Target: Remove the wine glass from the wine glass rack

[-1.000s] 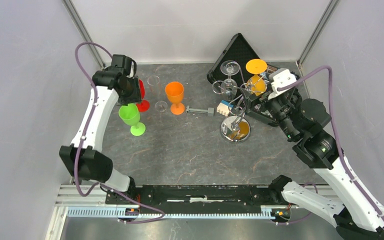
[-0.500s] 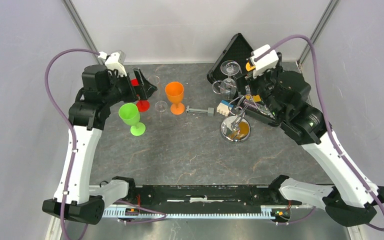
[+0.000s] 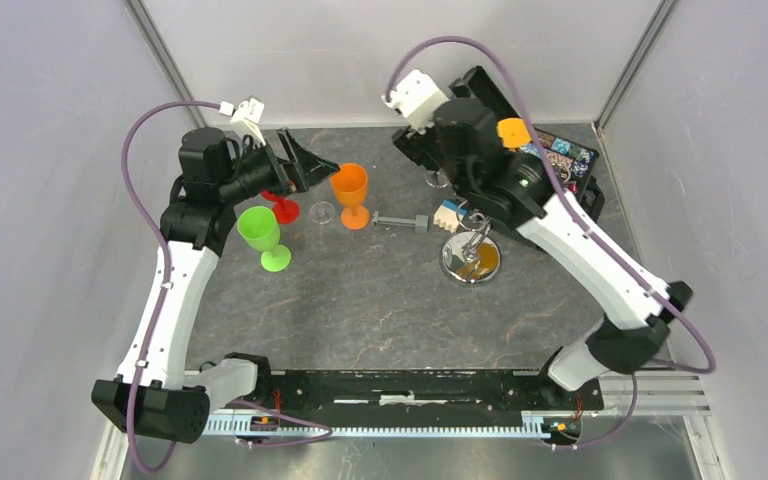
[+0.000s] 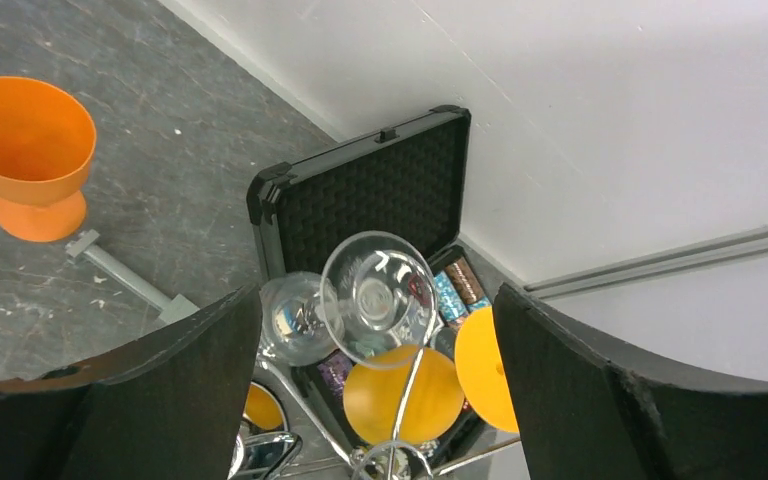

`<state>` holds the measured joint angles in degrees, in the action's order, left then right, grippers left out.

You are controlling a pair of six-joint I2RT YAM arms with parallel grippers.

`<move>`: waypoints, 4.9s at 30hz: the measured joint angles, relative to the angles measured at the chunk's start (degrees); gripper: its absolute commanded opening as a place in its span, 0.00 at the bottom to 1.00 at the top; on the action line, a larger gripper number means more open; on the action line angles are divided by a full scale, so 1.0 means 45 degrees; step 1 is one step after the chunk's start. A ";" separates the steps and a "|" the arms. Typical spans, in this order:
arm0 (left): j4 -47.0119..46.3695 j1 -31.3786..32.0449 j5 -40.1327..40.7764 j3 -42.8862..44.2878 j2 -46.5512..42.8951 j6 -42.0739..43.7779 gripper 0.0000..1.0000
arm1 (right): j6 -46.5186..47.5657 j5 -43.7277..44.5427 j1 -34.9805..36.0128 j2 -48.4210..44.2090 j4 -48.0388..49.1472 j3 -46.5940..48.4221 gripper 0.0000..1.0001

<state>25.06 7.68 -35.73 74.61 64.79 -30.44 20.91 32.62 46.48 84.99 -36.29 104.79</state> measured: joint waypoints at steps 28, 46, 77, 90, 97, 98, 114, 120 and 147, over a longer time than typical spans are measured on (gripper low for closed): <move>0.2895 0.0000 0.3410 -0.0549 0.0024 0.2089 1.00 | 0.0646 0.6649 0.1185 0.4658 -0.1671 0.2905 0.63; 0.3094 -0.0005 0.3852 -0.0835 0.0277 0.2506 1.00 | 0.1209 0.8602 0.1025 0.5353 -0.0670 0.2905 0.41; 0.3196 -0.0005 0.4279 -0.1049 0.0583 0.2618 1.00 | 0.0952 0.8417 0.0525 0.5241 -0.0505 0.2667 0.00; 0.3191 0.0000 0.4299 -0.1049 0.0602 0.2735 1.00 | 0.2992 0.8558 0.0491 0.4323 0.1865 0.0913 0.00; 0.3191 -0.0005 0.4299 -0.1049 0.0631 0.2735 1.00 | 0.4405 0.8675 0.0491 0.4051 0.3876 -0.0053 0.00; 0.3191 -0.0005 0.4299 -0.1049 0.0631 0.2739 1.00 | 0.4546 0.8670 0.0491 0.4012 0.4090 -0.0146 0.00; 0.3191 0.0000 0.4299 -0.1049 0.0665 0.2739 1.00 | 0.5047 0.7985 0.0403 0.3934 0.5333 -0.0287 0.00; 0.3191 -0.0005 0.4299 -0.1049 0.0665 0.2744 1.00 | 0.5950 0.8301 0.0155 0.3934 0.6732 -0.0680 0.00; 0.3191 -0.0005 0.4294 -0.1137 0.0772 0.2739 1.00 | 0.3823 0.7519 0.0175 0.3648 0.2764 0.0102 0.00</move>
<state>39.42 7.66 -16.40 69.49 68.27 -18.11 38.11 66.46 47.27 101.41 -23.86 105.25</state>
